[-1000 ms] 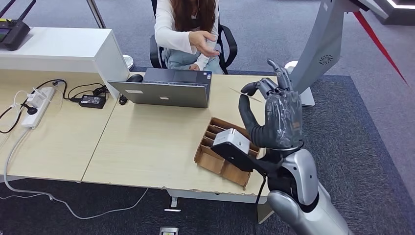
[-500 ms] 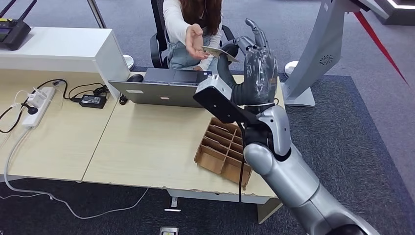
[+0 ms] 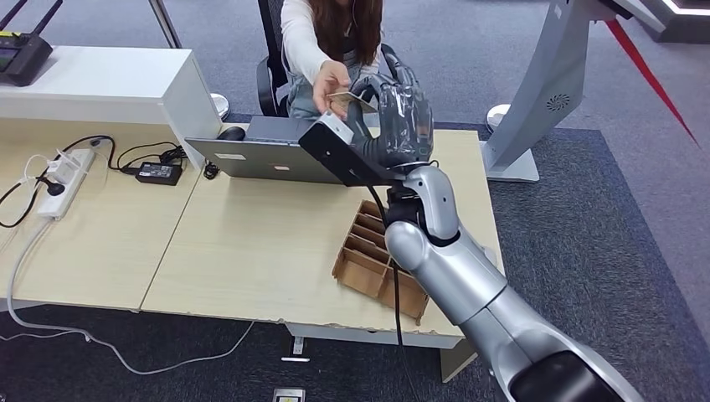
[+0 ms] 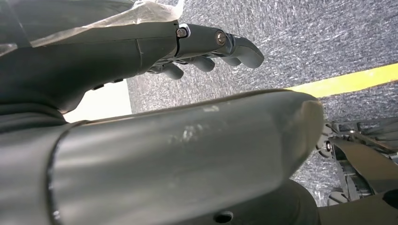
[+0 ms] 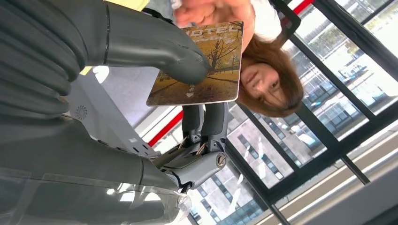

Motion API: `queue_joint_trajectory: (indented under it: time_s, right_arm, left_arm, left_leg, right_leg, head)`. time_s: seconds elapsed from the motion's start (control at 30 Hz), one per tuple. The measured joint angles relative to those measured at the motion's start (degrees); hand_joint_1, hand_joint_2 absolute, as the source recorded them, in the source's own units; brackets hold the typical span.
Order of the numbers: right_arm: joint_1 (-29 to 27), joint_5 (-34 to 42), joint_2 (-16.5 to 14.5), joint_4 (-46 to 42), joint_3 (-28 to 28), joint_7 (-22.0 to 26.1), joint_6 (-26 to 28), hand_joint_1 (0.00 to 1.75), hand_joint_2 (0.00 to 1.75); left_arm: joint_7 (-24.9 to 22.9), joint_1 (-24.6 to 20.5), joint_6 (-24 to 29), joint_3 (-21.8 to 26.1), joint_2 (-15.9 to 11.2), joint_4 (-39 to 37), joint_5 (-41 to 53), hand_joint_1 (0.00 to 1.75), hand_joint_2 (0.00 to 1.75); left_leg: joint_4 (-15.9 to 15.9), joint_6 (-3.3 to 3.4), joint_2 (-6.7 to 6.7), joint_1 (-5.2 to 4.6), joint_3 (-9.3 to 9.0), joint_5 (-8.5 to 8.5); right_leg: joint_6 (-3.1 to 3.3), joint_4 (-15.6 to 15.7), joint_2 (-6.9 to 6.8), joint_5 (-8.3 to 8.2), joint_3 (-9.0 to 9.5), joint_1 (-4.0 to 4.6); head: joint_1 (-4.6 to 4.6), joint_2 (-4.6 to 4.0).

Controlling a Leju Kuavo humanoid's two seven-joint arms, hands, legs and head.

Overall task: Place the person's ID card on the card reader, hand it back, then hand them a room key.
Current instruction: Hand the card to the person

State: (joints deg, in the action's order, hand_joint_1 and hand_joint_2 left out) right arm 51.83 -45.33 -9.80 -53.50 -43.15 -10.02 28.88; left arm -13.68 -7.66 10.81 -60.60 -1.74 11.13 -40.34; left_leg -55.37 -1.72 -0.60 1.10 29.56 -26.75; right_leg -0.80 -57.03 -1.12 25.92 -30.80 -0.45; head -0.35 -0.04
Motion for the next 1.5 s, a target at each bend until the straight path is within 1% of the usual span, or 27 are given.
queue_joint_trajectory:
  time_s: [0.17,0.37,1.0,1.13,1.4,1.5]
  right_arm:
    - [1.4,0.1,-2.1,4.4,-0.8,-0.3,-0.6,1.75,1.75]
    - [1.6,0.0,-3.4,7.6,-1.4,-1.1,-1.5,1.75,1.75]
    - [1.6,0.3,-4.4,12.4,-2.7,-1.3,-1.7,1.75,1.75]
    - [1.6,0.4,-4.9,13.1,-2.8,-1.3,-1.7,0.00,1.75]
    - [0.6,2.1,-5.6,12.9,-3.7,-2.1,-1.3,0.00,1.75]
    - [0.5,3.3,-5.9,11.4,-4.0,-2.5,-1.3,0.00,0.44]
  left_arm:
    - [0.3,0.0,-0.2,-0.4,0.3,0.0,0.3,0.00,0.00]
    - [0.8,0.0,-0.2,-0.9,0.7,0.0,0.5,0.00,0.00]
    - [0.6,0.0,-0.2,-1.4,1.0,0.0,0.7,0.00,0.00]
    - [0.5,0.0,0.0,-1.4,1.1,0.0,0.7,0.00,0.00]
    - [-0.1,0.0,0.2,-1.4,1.3,0.0,0.4,0.00,0.00]
    - [-0.1,0.0,0.4,-1.4,1.3,0.0,0.2,0.00,0.00]
  left_leg:
    - [0.0,0.00,0.00,0.01,-0.01,0.00]
    - [0.0,0.00,-0.01,0.00,-0.01,0.00]
    - [0.0,-0.01,0.00,0.00,0.03,-0.02]
    - [0.0,-0.01,-0.01,0.00,0.03,-0.02]
    - [0.0,-0.01,-0.02,0.00,0.02,-0.02]
    - [0.0,-0.01,-0.02,0.00,0.02,-0.02]
  right_leg:
    - [0.00,0.0,0.00,0.00,0.00,0.01]
    - [0.00,0.0,0.00,0.00,-0.01,0.00]
    - [0.00,0.0,0.00,0.02,-0.05,0.00]
    - [0.00,0.0,0.00,0.03,-0.06,0.00]
    - [0.00,0.0,0.00,0.02,-0.05,0.01]
    - [0.00,0.0,0.01,0.02,-0.05,0.01]
  head:
    - [0.00,0.00]
    - [0.00,0.00]
    - [0.00,0.00]
    - [0.00,0.00]
    - [-0.01,0.00]
    - [0.00,0.00]
